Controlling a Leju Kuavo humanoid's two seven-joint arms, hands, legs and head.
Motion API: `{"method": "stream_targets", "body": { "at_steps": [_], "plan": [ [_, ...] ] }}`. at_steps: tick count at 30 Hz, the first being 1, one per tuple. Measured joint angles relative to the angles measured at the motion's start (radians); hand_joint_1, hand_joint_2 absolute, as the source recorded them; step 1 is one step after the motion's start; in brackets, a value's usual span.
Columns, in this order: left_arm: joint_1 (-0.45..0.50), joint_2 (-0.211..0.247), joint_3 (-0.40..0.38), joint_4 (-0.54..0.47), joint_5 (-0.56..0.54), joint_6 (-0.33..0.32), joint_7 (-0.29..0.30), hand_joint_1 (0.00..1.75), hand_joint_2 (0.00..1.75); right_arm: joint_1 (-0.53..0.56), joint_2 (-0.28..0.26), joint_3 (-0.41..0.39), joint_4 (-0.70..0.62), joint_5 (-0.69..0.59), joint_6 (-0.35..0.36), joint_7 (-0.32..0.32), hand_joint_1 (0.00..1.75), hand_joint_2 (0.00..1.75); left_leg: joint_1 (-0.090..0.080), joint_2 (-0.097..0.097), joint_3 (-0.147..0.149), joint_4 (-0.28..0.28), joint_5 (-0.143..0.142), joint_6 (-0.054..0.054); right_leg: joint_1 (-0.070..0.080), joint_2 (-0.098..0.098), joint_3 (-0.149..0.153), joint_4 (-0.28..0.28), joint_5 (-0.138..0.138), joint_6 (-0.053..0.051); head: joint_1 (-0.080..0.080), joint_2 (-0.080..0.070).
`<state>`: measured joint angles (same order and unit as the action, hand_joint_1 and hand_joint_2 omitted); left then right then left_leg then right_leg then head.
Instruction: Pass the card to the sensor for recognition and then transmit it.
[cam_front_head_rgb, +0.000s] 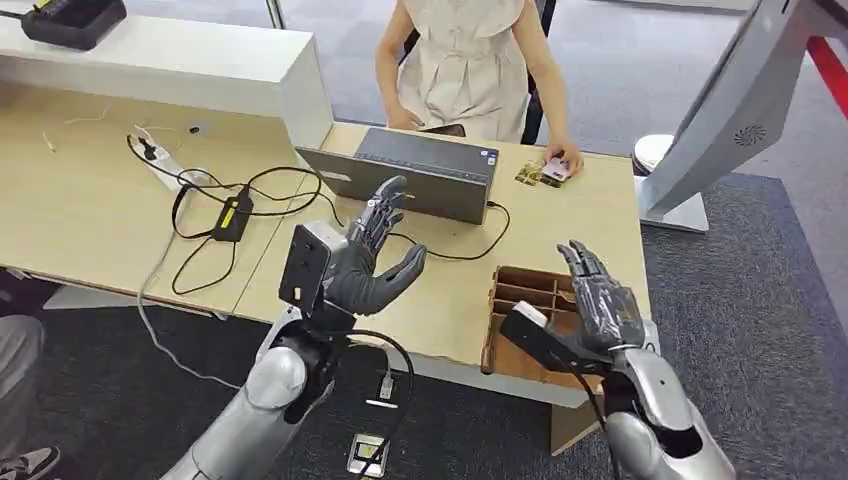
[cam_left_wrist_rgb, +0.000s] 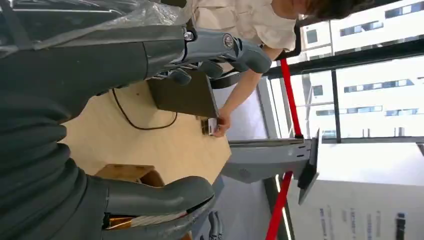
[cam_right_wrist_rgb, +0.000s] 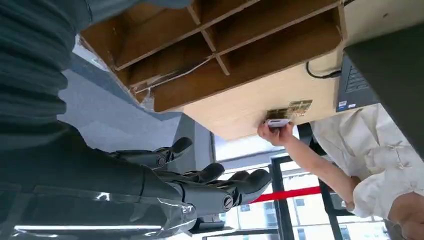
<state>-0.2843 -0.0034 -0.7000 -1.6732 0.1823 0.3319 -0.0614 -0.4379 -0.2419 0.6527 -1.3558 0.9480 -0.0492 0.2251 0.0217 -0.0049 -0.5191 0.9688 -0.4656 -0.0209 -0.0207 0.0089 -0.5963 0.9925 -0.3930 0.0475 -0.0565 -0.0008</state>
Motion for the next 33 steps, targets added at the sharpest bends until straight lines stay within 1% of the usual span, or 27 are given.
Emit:
{"method": "stream_targets", "body": {
  "at_steps": [5, 12, 22, 27, 33],
  "plan": [
    [0.007, 0.0, 0.001, -0.003, -0.001, 0.0, 0.004, 0.0, 1.75, 0.003, 0.0, 0.003, 0.015, 0.0, -0.015, 0.003, 0.0, 1.75, 0.0, 0.0, 0.0, 0.0, 0.0, 0.0, 0.0, 0.0, 0.0, 0.0, 0.0, 0.0, 0.0, 0.0],
    [0.011, 0.0, 0.001, -0.008, -0.005, -0.004, 0.008, 0.0, 1.75, 0.006, -0.002, 0.002, 0.043, 0.032, -0.081, 0.029, 0.0, 1.75, 0.0, 0.0, 0.0, 0.0, 0.0, 0.0, 0.0, 0.0, 0.0, 0.0, 0.0, 0.0, 0.0, 0.0],
    [0.023, 0.001, 0.004, -0.01, -0.008, -0.009, 0.008, 0.0, 1.75, 0.012, -0.026, -0.011, 0.098, 0.045, -0.132, 0.054, 0.0, 1.75, 0.0, 0.0, 0.0, 0.0, 0.0, 0.0, 0.0, 0.0, 0.0, 0.0, 0.0, 0.0, 0.0, 0.0],
    [0.021, 0.001, 0.004, -0.01, -0.003, -0.004, 0.008, 0.0, 1.75, 0.012, -0.029, -0.019, 0.133, 0.041, -0.168, 0.054, 0.0, 1.75, 0.0, 0.0, 0.0, 0.0, 0.0, 0.0, 0.0, 0.0, 0.0, 0.0, 0.0, 0.0, 0.0, 0.0],
    [0.02, 0.0, 0.003, -0.01, 0.0, 0.0, 0.007, 0.0, 1.75, 0.012, -0.029, -0.024, 0.17, 0.031, -0.18, 0.046, 0.0, 1.75, 0.0, 0.0, 0.0, 0.0, 0.0, 0.0, 0.0, 0.0, 0.0, 0.0, 0.0, 0.0, 0.0, 0.0]
  ]
}}
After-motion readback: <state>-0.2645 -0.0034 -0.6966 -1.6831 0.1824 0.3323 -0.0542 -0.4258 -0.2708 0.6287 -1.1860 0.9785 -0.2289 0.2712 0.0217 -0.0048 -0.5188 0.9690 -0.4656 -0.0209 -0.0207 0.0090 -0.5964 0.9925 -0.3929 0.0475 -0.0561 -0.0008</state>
